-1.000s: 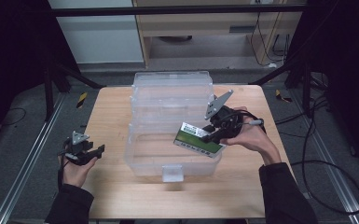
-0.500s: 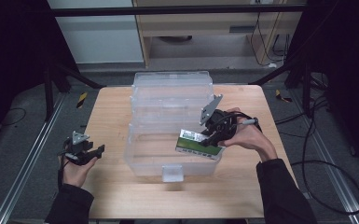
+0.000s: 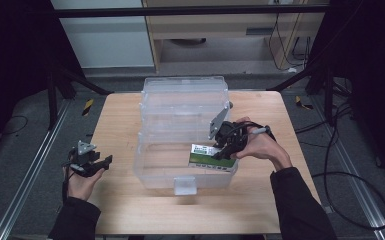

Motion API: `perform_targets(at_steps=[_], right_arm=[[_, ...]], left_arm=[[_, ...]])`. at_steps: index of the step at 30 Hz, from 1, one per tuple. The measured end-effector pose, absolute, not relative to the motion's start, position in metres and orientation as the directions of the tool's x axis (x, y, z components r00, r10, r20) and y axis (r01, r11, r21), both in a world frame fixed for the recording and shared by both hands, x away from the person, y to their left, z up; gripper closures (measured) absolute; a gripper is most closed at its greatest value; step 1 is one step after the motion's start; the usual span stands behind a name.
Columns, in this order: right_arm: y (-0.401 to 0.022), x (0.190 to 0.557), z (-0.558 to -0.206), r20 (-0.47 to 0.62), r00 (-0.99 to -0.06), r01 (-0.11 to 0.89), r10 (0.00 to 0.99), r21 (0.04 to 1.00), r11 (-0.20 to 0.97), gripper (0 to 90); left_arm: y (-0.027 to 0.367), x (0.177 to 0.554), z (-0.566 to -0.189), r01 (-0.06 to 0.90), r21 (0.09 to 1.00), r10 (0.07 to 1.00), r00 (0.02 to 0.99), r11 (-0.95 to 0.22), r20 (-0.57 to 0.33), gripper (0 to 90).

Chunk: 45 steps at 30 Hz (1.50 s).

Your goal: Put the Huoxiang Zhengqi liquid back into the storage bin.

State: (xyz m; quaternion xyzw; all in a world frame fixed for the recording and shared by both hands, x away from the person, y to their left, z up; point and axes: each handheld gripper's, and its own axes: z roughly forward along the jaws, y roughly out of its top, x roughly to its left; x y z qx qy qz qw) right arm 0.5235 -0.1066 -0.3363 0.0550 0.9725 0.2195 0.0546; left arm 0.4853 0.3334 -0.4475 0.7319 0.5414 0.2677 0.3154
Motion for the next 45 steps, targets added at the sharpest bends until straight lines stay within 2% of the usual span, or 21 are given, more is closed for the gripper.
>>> perform_targets(at_steps=[24, 45], right_arm=[[-0.092, 0.522, -0.353, -0.076, -0.996, 0.014, 0.043, 0.349, 0.937, 64.2], [-0.084, 0.523, -0.374, -0.062, -0.998, 0.011, 0.031, 0.301, 0.954, 63.9]], left_arm=[[0.333, 0.485, -0.448, 0.625, 0.749, 0.961, 0.272, -0.219, 0.055, 47.6], [0.334, 0.486, -0.448, 0.625, 0.749, 0.960, 0.273, -0.222, 0.057, 47.6]])
